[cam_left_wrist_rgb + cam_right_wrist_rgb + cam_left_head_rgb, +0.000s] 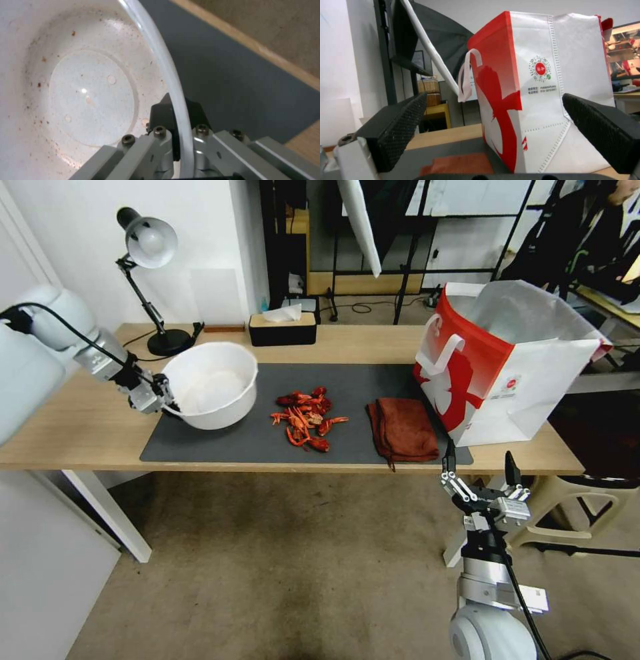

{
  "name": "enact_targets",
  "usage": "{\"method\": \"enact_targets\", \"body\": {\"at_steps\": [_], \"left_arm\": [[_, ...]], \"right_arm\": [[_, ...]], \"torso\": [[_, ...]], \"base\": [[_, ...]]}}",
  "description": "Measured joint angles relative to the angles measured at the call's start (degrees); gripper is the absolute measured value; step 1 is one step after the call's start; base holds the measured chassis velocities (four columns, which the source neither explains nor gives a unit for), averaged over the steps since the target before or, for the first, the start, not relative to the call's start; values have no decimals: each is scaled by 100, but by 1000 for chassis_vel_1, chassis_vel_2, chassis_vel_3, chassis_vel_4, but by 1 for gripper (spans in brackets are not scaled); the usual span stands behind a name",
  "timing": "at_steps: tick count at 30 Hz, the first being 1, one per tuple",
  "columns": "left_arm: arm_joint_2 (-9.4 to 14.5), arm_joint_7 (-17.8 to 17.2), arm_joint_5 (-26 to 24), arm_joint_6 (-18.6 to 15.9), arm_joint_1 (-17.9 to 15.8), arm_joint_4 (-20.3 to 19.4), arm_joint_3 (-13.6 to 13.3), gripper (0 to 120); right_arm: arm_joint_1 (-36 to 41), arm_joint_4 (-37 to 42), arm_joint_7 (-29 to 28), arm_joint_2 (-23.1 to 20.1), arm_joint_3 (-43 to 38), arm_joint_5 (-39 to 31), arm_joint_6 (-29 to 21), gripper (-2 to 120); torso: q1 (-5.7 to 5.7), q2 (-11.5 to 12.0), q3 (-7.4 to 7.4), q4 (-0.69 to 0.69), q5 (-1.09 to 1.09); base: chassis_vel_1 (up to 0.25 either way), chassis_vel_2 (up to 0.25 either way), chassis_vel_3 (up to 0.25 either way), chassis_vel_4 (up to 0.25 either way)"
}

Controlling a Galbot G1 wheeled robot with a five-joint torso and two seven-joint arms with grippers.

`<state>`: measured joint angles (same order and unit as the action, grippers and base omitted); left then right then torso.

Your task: Sweep shrimp from table into container with towel, then put container into takeout bag.

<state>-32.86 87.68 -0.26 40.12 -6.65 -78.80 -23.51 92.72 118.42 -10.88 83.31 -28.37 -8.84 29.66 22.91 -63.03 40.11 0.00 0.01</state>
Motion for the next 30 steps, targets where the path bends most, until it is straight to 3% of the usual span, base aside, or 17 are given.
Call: {"method": "enact_targets", "body": {"at_steps": [1, 7, 9, 15, 17, 18, 20, 21, 24, 25, 30], "left_arm": [[0, 0, 0, 0, 0, 0, 0, 0], [268, -1, -398, -247, -10, -1240, -45, 0], [292, -1, -433, -273, -9, -1335, -47, 0], [727, -4, -764, -548, 247, -2594, 45, 0], [915, -4, -792, -611, 596, -3027, 354, 0], [915, -4, -792, -611, 596, -3027, 354, 0], [1087, -7, -771, -666, 1255, -3415, 1074, 0], [1087, -7, -771, -666, 1255, -3415, 1074, 0], [1321, -6, -571, -653, 2391, -3788, 1969, 0], [1405, -6, -522, -626, 2629, -3868, 2105, 0], [1535, -6, -429, -539, 3029, -4056, 2308, 0]], "right_arm": [[0, 0, 0, 0, 0, 0, 0, 100], [23, 23, 3, -41, -11, -3, -31, 100], [23, 25, 4, -43, -16, -3, -37, 100], [39, 92, 15, -83, -26, -3, -91, 100], [49, 113, 19, -106, -35, -4, -99, 100], [49, 113, 19, -106, -35, -4, -99, 100], [61, 137, 20, -123, -38, 1, -110, 100], [61, 137, 20, -123, -38, 1, -110, 100], [62, 161, 20, -130, -24, 15, -134, 100], [57, 163, 20, -130, -22, 20, -139, 100], [30, 167, 21, -117, -16, 37, -158, 100]], "torso": [[0, 0, 0, 0, 0], [0, 0, 0, -1, 0], [0, 0, 0, -2, 0], [0, 0, 0, -1, 0], [0, 0, 0, 0, 0], [0, 0, 0, 0, 0], [0, 0, -1, -1, 1], [0, 0, -1, -1, 1], [0, 0, -1, 2, -4], [0, 0, -1, 1, -4], [-1, 0, -1, 2, -1]], "base": [[0, 0, 0, 0], [0, 0, 0, 0], [0, 0, 0, 0], [0, 0, 0, 0], [0, 0, 0, 0], [0, 0, 0, 0], [0, 0, 0, 0], [0, 0, 0, 0], [0, 0, 0, 0], [0, 0, 0, 0], [0, 0, 0, 0]]}}
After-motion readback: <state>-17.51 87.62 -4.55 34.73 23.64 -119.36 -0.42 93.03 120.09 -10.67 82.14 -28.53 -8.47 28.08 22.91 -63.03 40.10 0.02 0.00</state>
